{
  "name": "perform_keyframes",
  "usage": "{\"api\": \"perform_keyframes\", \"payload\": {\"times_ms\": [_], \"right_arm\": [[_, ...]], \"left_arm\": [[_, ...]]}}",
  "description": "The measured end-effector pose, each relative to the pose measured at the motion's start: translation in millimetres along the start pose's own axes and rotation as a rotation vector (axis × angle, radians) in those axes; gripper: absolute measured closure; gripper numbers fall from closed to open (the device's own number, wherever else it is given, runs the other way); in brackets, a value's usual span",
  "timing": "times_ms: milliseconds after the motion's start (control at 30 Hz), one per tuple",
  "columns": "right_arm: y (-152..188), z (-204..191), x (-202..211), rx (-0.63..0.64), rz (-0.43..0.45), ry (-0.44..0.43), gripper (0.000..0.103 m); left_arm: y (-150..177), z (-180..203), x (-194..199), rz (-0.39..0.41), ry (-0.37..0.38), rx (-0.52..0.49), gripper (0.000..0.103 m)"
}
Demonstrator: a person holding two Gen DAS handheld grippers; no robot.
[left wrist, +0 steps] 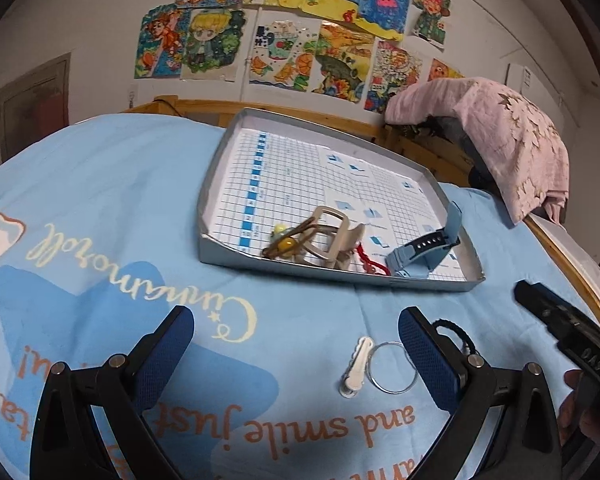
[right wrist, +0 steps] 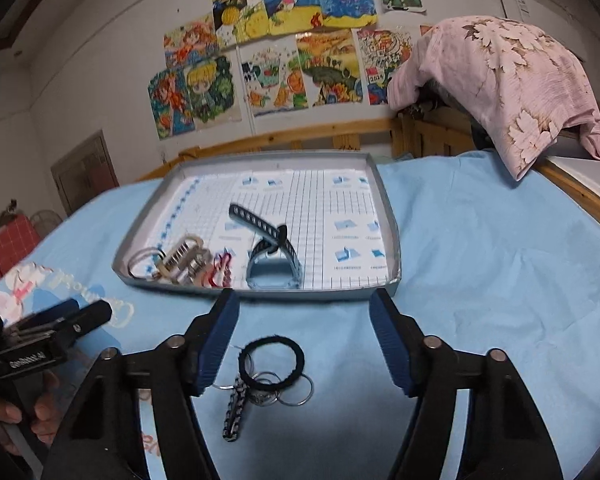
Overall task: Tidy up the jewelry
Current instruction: 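Move the right tool to the black hair tie while the left tool approaches the white plastic clip, then close the right tool on the black hair tie while the left tool grasps the white plastic clip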
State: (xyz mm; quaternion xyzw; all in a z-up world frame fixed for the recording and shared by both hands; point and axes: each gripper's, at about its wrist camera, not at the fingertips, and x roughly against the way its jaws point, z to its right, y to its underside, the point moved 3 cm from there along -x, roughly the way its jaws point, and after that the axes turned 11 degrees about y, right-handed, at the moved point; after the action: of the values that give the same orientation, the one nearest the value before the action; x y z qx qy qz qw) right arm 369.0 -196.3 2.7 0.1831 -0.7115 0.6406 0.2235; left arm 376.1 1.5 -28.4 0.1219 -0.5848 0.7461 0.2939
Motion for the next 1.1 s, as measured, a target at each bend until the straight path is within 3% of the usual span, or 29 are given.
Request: {"api": "perform_keyframes", "payload": {"times_ms": [67, 233, 467, 767, 867, 1100], "right_arm": [[4.5, -4.4, -4.2, 0.010, -0.028, -0.018, 0.047], [15.3, -13.4, -17.2, 0.041, -0.095, -0.030, 0.067], [26.1, -19.8, -28.0, 0.065, -0.129, -0.013, 0.075], [34.2, -17.9, -39.3, 0.059, -0.170, -0.009, 0.075], [37.5, -17.4, -43.2, 0.058, -0.188, -0.012, 0.082], [43.3, -17.3, -50.7, 0.050, -0.209, -0.012, 0.082]], "left_arm": [[1.8, 3.4, -3.9, -0.017, 0.010, -0.020, 0.014], [10.8, 9.3, -13.7, -0.074, 0.053, -0.049, 0.032], [22.1, 14.0, -25.0, -0.133, 0.091, -0.058, 0.053], [36.1, 16.1, -39.3, -0.211, 0.123, -0.043, 0.067], [38.5, 14.4, -41.4, -0.220, 0.124, -0.033, 0.074], [44.7, 13.1, -46.1, -0.239, 0.146, -0.022, 0.080]]}}
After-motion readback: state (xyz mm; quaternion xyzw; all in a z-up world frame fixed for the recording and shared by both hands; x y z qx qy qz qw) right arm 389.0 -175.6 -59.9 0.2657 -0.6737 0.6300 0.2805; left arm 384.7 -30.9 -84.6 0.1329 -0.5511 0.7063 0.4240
